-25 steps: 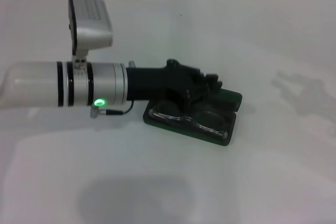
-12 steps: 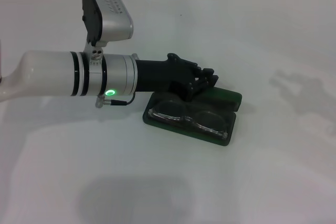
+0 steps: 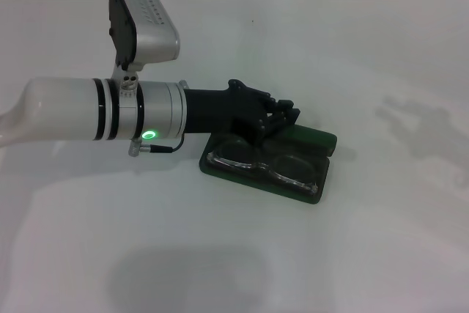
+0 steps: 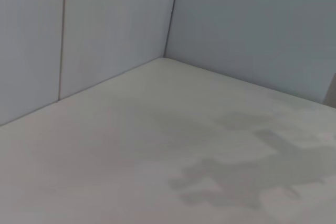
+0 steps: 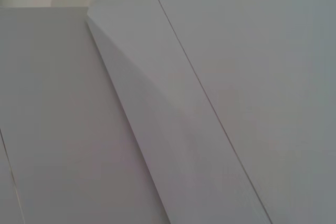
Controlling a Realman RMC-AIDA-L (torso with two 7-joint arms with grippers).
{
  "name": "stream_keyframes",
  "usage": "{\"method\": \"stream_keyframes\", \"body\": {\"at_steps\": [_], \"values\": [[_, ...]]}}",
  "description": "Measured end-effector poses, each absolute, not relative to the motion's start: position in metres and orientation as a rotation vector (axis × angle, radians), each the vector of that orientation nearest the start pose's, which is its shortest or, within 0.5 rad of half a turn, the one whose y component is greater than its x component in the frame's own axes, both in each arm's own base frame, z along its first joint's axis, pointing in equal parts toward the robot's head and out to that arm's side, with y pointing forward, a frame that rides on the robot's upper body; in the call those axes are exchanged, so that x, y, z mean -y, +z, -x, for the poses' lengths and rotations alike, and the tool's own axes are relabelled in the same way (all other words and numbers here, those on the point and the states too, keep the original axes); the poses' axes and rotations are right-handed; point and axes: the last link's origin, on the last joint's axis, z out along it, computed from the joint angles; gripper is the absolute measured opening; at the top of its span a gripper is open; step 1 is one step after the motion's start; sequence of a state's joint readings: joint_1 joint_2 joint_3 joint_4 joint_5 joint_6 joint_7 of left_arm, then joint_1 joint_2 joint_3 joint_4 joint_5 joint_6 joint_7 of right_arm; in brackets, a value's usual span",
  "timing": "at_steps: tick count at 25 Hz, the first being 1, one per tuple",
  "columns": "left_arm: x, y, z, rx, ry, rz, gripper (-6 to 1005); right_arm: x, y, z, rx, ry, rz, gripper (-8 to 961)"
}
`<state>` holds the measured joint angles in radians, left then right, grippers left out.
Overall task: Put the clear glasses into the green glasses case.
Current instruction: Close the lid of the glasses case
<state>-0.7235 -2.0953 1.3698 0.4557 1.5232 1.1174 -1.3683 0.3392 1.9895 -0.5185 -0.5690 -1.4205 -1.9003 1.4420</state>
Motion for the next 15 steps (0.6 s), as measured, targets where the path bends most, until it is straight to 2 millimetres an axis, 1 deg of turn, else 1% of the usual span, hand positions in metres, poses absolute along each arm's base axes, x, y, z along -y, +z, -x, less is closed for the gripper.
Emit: {"method": "stream_keyframes", "body": {"at_steps": [15], "values": [[-0.3579, -0.0963, 0.1909, 0.513, -0.573, 2.882, 148, -0.2818, 0.107, -0.284, -0.609, 1.488, 2.172, 256]]}}
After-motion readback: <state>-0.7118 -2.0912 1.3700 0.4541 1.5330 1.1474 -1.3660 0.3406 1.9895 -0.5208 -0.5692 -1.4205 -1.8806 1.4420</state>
